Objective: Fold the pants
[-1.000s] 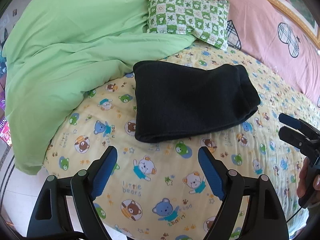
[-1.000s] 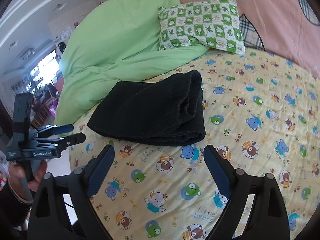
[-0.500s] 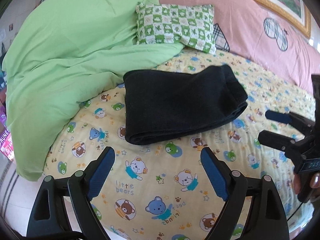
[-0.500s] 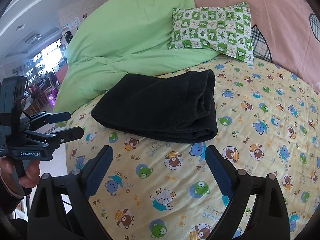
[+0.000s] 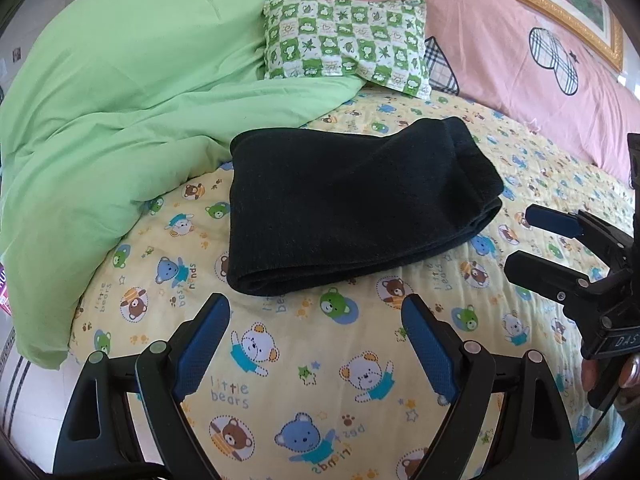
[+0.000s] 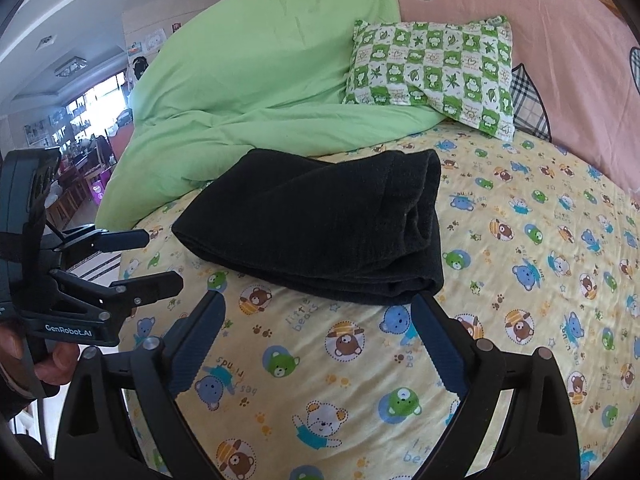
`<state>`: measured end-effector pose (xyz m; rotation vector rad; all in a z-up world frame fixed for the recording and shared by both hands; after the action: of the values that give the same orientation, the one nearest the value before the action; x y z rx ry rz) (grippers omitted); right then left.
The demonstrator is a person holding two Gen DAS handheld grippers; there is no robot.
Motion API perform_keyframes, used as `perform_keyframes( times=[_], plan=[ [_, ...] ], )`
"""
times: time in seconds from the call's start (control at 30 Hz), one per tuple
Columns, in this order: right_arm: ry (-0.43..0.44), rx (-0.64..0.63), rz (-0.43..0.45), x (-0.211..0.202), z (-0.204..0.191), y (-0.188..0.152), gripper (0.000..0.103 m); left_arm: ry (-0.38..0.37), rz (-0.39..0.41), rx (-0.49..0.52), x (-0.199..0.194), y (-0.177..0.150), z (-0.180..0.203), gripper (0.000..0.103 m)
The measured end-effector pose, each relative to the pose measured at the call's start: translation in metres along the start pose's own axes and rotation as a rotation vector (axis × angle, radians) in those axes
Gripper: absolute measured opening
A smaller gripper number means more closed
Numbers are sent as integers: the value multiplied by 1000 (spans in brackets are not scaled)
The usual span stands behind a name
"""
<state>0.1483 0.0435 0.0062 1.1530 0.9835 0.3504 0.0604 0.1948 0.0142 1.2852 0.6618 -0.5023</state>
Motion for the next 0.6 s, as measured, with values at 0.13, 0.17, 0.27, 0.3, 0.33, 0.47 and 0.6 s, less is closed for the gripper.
perform_keyframes(
  times=[0.13, 0.17, 0.27, 0.3, 0.33, 0.47, 0.6],
  plan=[
    [-2, 21, -2, 7, 3, 0, 95, 6, 0, 8, 5, 3, 0, 88],
    [-3, 23, -3, 8, 3, 0, 95, 6, 1, 10, 6, 4, 0, 88],
    [2, 28, -11, 13, 5, 0, 95, 9, 4, 14, 9, 6, 0, 88],
    [3, 29, -13, 14, 5, 0, 95, 10, 2, 13, 10, 7, 0, 88],
    [7, 29, -15, 15, 4, -1, 95, 9, 1, 11, 12, 7, 0, 88],
    [13, 26, -22, 20, 3, 0, 95, 5, -4, 6, 16, 7, 0, 88],
    [19, 24, -25, 22, 1, 1, 95, 6, -6, 6, 18, 8, 1, 88]
  ],
)
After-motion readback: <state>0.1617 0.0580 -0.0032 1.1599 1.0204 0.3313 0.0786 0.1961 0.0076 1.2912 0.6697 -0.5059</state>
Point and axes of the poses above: each gripper's, at about its wrist camera, not at the fingertips, and x roughly the way its jaws point, z to its right, y to its top, the point moved 3 cm from there along x, roughly the way its jaws point, and after that the axes turned 11 degrees about -y, right-handed, at the moved point
